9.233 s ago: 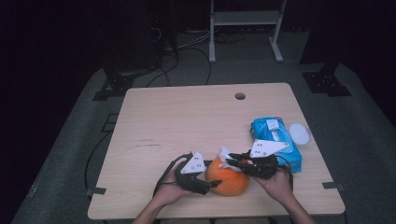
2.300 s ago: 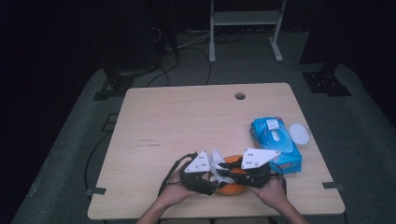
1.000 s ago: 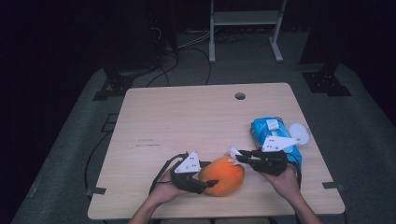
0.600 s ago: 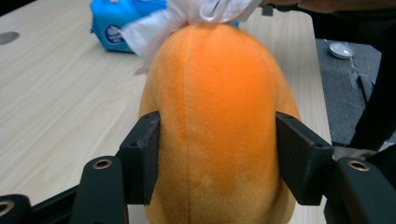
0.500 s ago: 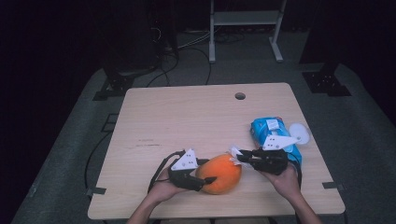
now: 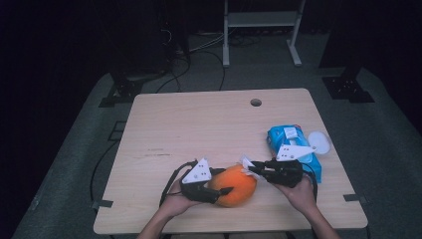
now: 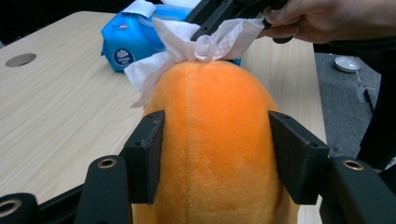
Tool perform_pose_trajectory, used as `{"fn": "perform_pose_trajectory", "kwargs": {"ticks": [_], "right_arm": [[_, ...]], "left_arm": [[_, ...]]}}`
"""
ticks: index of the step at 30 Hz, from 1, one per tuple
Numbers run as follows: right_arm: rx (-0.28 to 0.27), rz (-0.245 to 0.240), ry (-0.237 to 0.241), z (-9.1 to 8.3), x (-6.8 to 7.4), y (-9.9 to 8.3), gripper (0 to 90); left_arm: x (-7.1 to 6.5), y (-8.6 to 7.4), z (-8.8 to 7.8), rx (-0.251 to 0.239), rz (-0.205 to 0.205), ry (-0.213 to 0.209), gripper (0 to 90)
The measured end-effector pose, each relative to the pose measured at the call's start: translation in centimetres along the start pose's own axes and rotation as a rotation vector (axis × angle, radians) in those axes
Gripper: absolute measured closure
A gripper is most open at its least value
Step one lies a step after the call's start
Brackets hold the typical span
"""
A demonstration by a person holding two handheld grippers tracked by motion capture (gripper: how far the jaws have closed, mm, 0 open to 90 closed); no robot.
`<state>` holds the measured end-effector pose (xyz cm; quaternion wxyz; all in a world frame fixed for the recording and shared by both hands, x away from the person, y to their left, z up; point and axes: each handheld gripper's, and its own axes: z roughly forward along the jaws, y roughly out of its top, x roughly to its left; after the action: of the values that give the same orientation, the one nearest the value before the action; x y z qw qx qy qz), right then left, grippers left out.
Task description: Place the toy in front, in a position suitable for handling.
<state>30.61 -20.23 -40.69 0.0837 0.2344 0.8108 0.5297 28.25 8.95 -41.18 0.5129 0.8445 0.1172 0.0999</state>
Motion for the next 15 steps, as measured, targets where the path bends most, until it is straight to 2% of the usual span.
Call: {"fn": "perform_pose_trajectory", "kwargs": {"ticks": [2, 5, 8, 9, 11, 15], "right_arm": [[-0.012, -0.027, 0.002, 0.1, 0.6, 0.4, 77.2], [-0.045, -0.055, 0.055, 0.6, 2.0, 1.3, 77.2], [-0.024, -0.101, 0.054, 1.2, 2.9, 1.7, 77.1], [-0.014, -0.093, 0.057, 1.3, 2.7, 1.5, 77.1], [-0.008, -0.063, 0.072, 1.3, 2.0, 1.1, 77.1], [0.014, -0.038, 0.025, 0.6, 0.9, 0.4, 77.1]], "left_arm": [[-0.3, 0.1, 0.3, 0.005, 0.019, -0.004, 40.2], [-0.9, 0.6, 0.8, 0.005, 0.043, -0.007, 39.4], [-0.8, 0.5, 0.8, 0.021, 0.043, -0.011, 33.7], [-0.6, 0.3, 0.7, 0.019, 0.028, -0.022, 30.9], [-0.5, 0.1, 0.6, 0.021, 0.025, -0.025, 30.9], [-0.5, 0.1, 0.7, 0.02, 0.031, -0.028, 31.4]]}}
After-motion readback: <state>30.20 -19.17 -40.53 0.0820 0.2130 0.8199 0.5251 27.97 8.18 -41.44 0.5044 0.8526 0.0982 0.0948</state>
